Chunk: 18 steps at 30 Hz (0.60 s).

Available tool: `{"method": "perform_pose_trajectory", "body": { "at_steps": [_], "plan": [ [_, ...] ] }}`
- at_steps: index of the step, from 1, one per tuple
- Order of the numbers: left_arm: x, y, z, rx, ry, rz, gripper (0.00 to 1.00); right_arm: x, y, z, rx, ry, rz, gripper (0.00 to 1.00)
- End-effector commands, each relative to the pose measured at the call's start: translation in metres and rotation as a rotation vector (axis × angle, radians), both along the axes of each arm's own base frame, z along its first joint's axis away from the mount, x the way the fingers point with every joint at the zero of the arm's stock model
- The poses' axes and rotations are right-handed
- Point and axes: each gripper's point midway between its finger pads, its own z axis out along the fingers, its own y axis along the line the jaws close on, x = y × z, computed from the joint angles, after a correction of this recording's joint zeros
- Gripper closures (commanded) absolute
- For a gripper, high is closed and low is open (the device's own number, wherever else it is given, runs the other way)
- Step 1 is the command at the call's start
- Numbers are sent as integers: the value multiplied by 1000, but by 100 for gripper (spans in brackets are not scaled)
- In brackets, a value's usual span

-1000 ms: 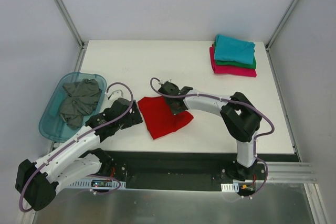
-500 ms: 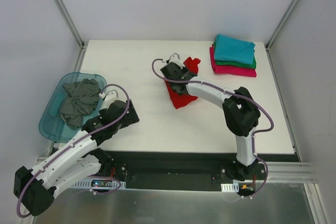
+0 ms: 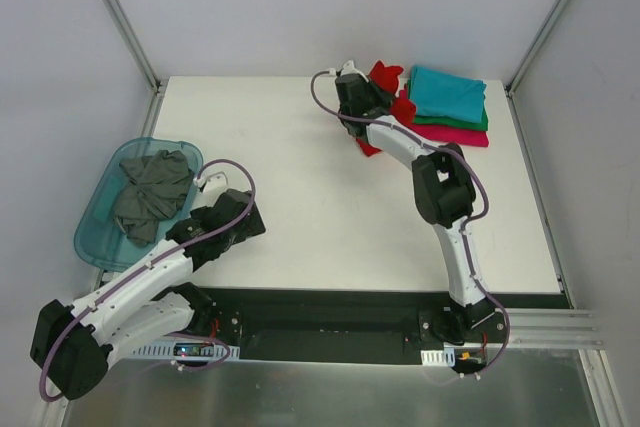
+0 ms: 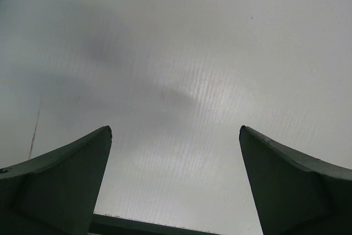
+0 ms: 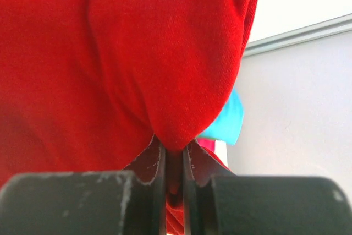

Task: Fold and stack the t-shirts
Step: Put the neatly folded tshirt into the corner of the board with the right arm

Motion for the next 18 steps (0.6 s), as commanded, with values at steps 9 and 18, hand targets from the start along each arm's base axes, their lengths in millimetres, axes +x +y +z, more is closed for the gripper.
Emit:
{"method": "perform_pose_trajectory", "body": {
  "at_steps": [9,18],
  "plan": [
    [13,7,5,52,15,36,1,86,-48,92,-138,-214,-67,99],
    [17,6,9,57,9,31,1,76,-69,141,-46,-286,-109,99]
  ]
}}
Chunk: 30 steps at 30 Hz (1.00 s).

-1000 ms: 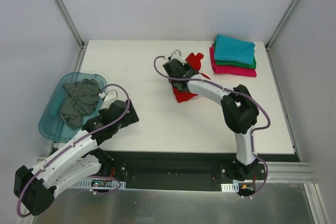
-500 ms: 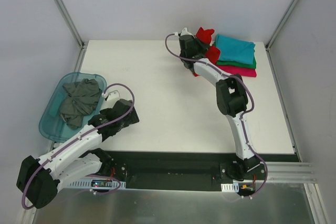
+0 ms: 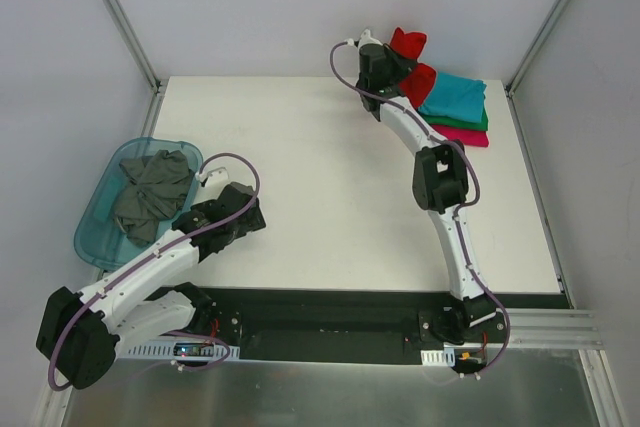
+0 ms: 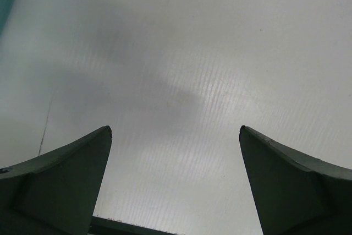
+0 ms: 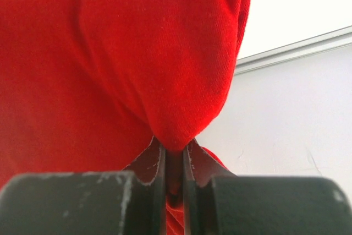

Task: Fold and stack the t-shirts
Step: Put the neatly folded tshirt into the corner of the board with the right arm

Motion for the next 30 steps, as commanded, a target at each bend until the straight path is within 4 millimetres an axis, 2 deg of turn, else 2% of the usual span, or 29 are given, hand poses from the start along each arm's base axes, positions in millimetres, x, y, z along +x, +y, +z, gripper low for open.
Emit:
{"method": "perform_pose_trajectory", "body": {
  "at_steps": [1,12,17,25,30],
  "plan": [
    [6,1,11,2,-24,0,1,-16,-12,85,116,-174,-29,99],
    [4,6,10,3,-41,18,1,-35,-2,134,263,-254,40,99],
    [4,6,9,7,-37,20,1,-42,0,144,254,-237,44,99],
    [3,7,8,3,-38,31,1,-47,-13,151,239,-244,-4,99],
    [2,7,5,12,-24,31,1,-45,-26,136,244,-231,-52,99]
  ]
}}
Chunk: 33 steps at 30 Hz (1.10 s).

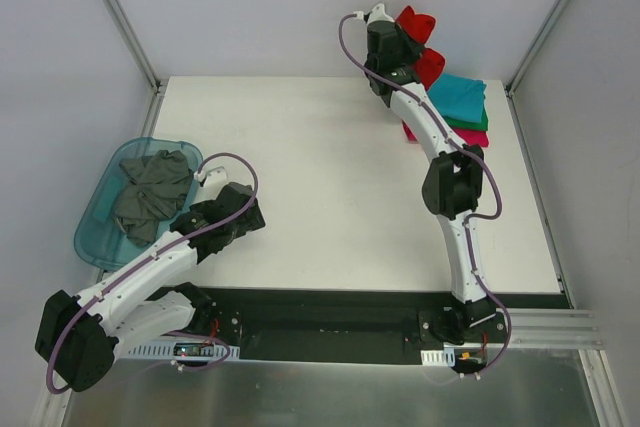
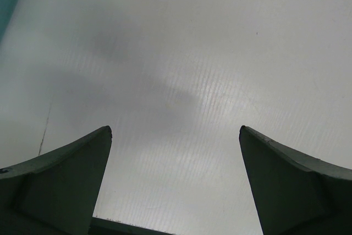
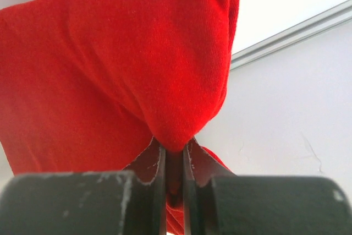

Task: Fold and stack the t-shirts
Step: Put the neatly folded tshirt into the corner of the board with the right arm

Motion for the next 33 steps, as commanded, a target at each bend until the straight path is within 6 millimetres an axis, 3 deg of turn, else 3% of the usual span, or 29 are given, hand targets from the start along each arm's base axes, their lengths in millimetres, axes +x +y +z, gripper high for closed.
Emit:
{"method": "perform_pose_trajectory", "body": {
  "at_steps": [1,10,17,21,28,29,32,33],
  "plan": [
    [2,7,0,19,-6,31,1,-15,-28,56,74,-140,-86,99],
    [3,7,-5,46,22,23,1,-2,-65,21,65,-99,-173,99],
    [2,7,-6,48,27,26,1,8,-95,-25,133,-48,-225,99],
    [2,7,-7,46,26,28,1,13,-102,-48,227,-16,-199,99],
    [3,7,-8,49,30,30,1,21,-117,-65,290,1,-179,98],
    [2,8,-8,50,32,30,1,21,-121,-68,290,4,-186,96],
    [2,8,-9,55,35,29,1,21,-132,-75,292,15,-207,76],
    [2,7,-8,52,33,29,1,21,-134,-77,292,20,-213,75]
  ]
}}
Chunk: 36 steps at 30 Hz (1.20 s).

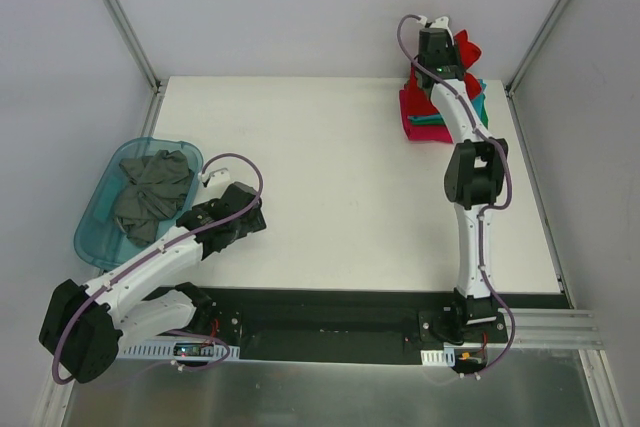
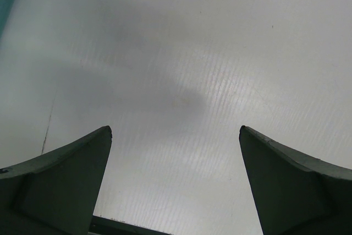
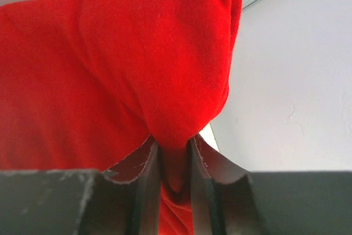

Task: Fold and stack the t-shirts
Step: Put the neatly folded tshirt into the corner of the board with the right arm

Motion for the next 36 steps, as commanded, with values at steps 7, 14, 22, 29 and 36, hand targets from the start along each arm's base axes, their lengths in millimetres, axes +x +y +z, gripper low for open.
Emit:
{"method": "perform_pose_trajectory", "body": {
  "at_steps": [7,14,22,29,36],
  "plan": [
    [7,4,8,15,-22,24,1,-3,-29,19,58,-77,-85,9],
    [6,3,10,2,-27,20,1,-19,-16,59,174,-137,21,4],
    [4,-1,20,-45,-65,2,1,-70,30,70,512,-160,162,4],
    [1,-10,36,-115,-108,-59,1,-144,55,86,697,-163,260,4],
    [-4,-20,53,-205,-157,-99,1,-254,73,45,901,-173,304,4]
  ]
}}
